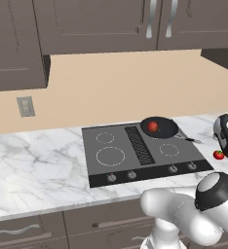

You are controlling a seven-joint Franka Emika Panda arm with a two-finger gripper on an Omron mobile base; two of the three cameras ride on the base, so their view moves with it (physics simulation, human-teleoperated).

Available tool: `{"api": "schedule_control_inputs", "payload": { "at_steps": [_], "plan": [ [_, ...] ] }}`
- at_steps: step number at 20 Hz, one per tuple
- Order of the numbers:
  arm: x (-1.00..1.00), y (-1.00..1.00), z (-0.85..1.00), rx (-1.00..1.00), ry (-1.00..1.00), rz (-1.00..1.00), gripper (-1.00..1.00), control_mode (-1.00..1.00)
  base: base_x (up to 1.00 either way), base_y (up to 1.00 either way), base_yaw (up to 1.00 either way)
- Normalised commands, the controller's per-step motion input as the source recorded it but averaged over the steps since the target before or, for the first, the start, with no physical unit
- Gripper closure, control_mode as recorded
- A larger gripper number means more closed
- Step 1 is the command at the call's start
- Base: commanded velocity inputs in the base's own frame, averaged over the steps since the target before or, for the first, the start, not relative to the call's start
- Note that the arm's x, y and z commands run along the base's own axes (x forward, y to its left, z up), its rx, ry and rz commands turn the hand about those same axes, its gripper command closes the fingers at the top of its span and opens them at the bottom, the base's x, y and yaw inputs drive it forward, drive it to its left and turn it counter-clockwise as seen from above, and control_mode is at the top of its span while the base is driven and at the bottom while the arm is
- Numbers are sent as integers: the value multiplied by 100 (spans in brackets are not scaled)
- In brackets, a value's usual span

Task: Place the pan on the rear right burner on the stove. Then place the tomato and the onion in the pan and turn on the rear right burner.

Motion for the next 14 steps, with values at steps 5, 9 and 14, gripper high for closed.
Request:
{"api": "schedule_control_inputs", "payload": {
  "at_steps": [5,9,14],
  "plan": [
    [0,0,-19,0,1,7,-100,-100,0,0,0],
    [0,0,-17,0,1,6,-100,-100,0,0,0],
    [1,0,-17,0,0,6,-100,-100,0,0,0]
  ]
}}
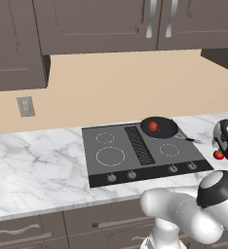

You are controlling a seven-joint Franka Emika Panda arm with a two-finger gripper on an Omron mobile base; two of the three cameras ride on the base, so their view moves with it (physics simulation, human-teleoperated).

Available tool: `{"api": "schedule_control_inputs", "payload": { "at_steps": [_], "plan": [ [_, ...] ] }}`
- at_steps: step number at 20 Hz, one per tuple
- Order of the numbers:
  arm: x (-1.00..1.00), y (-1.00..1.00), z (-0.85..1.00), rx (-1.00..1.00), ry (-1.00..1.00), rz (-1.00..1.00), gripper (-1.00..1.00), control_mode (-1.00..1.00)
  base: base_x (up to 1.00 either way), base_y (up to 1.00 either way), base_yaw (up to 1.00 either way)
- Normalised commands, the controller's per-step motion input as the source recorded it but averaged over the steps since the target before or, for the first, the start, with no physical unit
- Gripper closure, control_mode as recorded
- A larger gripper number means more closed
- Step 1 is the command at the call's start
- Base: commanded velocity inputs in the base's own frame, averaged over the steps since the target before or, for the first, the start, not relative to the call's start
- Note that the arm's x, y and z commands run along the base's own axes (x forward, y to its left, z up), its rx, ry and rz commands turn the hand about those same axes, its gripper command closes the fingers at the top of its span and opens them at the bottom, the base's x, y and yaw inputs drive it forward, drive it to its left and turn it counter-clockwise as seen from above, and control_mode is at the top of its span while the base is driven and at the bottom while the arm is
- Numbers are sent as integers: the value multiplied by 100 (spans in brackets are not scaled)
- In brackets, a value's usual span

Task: Place the pan on the rear right burner on the stove. Then place the tomato and the onion in the pan and turn on the rear right burner.

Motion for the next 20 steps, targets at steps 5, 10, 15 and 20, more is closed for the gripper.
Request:
{"api": "schedule_control_inputs", "payload": {
  "at_steps": [5,10,15,20],
  "plan": [
    [8,0,-16,0,0,6,-100,-100,0,0,0],
    [15,0,-13,0,0,4,-100,-100,0,0,0],
    [13,-3,-9,0,0,3,-100,-100,0,0,0],
    [6,-14,-8,0,1,0,-100,-100,0,0,0]
  ]
}}
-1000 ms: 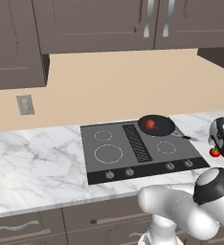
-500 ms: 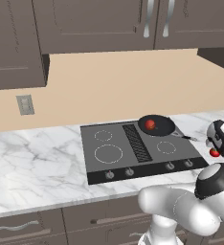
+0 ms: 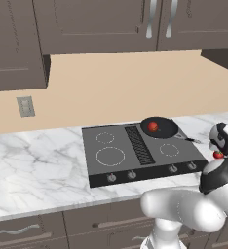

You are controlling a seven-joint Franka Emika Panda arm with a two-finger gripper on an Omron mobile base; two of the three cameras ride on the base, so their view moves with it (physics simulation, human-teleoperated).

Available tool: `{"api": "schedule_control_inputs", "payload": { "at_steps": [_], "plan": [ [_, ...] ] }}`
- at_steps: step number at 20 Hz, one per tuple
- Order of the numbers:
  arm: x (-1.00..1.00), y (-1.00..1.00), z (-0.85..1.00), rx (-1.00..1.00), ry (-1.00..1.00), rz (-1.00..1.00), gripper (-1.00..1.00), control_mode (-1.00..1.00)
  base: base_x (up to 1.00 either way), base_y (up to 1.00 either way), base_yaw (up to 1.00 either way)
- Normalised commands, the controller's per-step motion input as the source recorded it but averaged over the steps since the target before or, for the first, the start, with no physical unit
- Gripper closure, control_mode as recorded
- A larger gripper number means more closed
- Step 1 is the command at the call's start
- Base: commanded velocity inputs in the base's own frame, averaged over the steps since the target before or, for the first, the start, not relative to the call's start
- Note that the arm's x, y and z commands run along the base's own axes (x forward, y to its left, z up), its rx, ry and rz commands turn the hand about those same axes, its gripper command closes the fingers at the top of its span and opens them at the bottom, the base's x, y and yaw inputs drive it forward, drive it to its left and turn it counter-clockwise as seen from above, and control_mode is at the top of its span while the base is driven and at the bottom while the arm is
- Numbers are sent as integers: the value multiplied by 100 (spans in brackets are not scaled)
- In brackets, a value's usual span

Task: Place the pan on the rear right burner on the stove. Then place the tomato and the onion in the pan and turn on the rear right burner.

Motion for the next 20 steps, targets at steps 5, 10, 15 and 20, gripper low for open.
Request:
{"api": "schedule_control_inputs", "payload": {
  "at_steps": [5,10,15,20],
  "plan": [
    [11,-12,-7,0,1,0,-100,-100,0,0,0],
    [24,0,-4,0,1,0,-100,-100,0,0,0],
    [17,-2,-10,0,3,0,-100,-100,0,0,0],
    [6,-11,-17,0,1,0,-100,-100,0,0,0]
  ]
}}
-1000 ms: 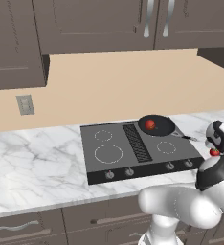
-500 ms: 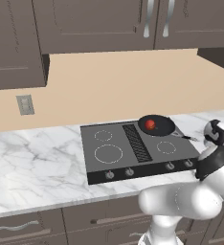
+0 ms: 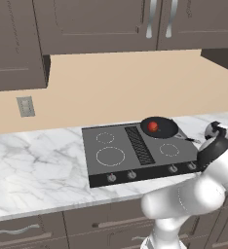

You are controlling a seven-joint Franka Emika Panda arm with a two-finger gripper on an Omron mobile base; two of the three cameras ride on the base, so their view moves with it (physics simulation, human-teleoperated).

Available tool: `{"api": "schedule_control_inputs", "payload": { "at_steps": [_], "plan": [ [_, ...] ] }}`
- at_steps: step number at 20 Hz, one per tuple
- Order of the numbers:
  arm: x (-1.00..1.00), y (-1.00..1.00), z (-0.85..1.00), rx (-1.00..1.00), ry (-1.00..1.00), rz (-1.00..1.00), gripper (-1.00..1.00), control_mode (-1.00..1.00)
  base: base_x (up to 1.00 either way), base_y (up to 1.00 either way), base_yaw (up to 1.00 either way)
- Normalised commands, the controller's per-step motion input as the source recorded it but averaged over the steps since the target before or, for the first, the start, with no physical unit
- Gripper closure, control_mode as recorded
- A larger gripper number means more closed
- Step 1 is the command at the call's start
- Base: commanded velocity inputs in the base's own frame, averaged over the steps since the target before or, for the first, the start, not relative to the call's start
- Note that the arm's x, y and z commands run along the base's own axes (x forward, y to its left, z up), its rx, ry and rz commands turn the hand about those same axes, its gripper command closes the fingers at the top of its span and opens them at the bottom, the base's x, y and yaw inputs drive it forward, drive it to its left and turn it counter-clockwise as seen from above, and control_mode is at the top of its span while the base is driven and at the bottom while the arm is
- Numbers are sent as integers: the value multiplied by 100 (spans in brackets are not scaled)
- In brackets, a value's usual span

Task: Place the pan on the rear right burner on the stove. Then place the tomato and the onion in the pan and turn on the rear right burner.

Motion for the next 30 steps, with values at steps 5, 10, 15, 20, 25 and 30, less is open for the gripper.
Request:
{"api": "schedule_control_inputs", "payload": {
  "at_steps": [5,10,15,20,25,30],
  "plan": [
    [8,-3,-11,0,0,0,-100,-100,0,0,0],
    [9,-1,-9,0,0,0,-100,-100,0,0,0],
    [6,-10,-9,0,0,0,-100,-100,0,0,0],
    [5,-14,-9,0,0,0,-100,-100,0,0,0],
    [8,-8,-7,0,0,0,-100,-100,0,0,0],
    [13,-3,-5,0,0,0,-100,-100,0,0,0]
  ]
}}
